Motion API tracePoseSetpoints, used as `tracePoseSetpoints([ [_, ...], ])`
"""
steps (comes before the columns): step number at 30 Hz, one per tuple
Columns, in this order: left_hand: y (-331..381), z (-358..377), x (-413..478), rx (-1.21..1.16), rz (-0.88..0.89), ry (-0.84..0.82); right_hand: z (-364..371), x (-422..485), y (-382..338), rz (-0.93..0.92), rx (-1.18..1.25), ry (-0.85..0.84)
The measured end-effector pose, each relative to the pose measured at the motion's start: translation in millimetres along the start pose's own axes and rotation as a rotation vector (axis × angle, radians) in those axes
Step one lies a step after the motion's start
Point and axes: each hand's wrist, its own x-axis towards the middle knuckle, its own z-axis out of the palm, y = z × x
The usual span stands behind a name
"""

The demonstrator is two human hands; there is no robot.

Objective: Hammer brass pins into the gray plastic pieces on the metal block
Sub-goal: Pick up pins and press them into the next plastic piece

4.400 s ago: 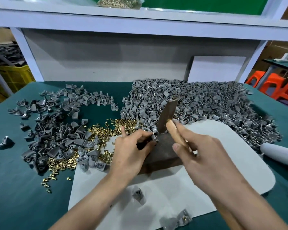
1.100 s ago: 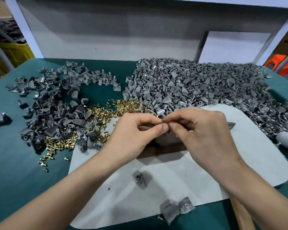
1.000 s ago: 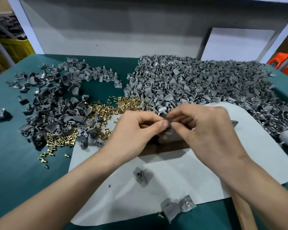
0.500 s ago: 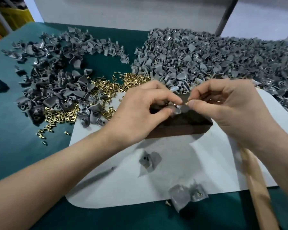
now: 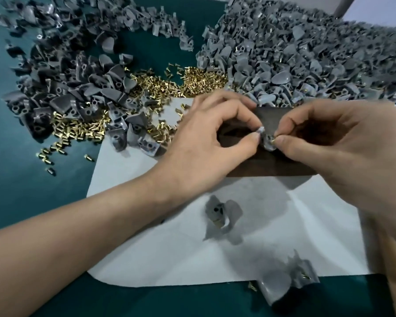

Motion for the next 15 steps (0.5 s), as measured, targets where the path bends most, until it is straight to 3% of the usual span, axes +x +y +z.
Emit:
tracePoseSetpoints([
  [15,-3.6,-4.5,2.8,-0.050,0.078,-0.008,2.4,6.0,18.2,0.055,0.192,0.028],
])
